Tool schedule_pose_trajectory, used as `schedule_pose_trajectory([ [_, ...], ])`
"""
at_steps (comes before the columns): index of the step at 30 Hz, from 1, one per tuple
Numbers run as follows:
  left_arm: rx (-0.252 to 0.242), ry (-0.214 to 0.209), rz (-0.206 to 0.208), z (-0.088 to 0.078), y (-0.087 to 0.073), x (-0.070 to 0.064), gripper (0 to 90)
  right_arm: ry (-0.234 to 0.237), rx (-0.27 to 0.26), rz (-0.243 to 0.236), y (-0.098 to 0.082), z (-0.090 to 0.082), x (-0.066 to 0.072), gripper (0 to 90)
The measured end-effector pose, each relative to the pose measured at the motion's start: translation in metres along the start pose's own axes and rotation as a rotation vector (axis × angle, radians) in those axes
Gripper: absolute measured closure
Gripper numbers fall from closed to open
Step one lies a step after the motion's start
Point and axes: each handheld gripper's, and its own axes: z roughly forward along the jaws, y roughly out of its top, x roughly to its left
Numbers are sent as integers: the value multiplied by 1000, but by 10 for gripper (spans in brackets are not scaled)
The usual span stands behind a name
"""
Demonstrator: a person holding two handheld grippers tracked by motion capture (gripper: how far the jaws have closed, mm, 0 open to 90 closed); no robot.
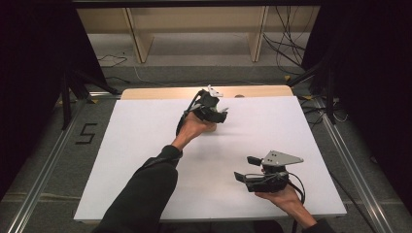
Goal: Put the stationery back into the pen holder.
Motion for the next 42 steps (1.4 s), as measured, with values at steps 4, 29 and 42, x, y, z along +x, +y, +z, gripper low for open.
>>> schedule_pose_trajectory([
  [4, -29, -26, -24, -16, -2, 5, 334, 1, -6, 7, 0, 0, -2, 252],
  [29, -164, -106, -100, -87, -54, 19, 282, -8, -17, 39, -1, -5, -3, 246],
  [42, -242, -173, -136, -111, -97, 14, 256, -11, -43, 75, -1, -9, -5, 244],
])
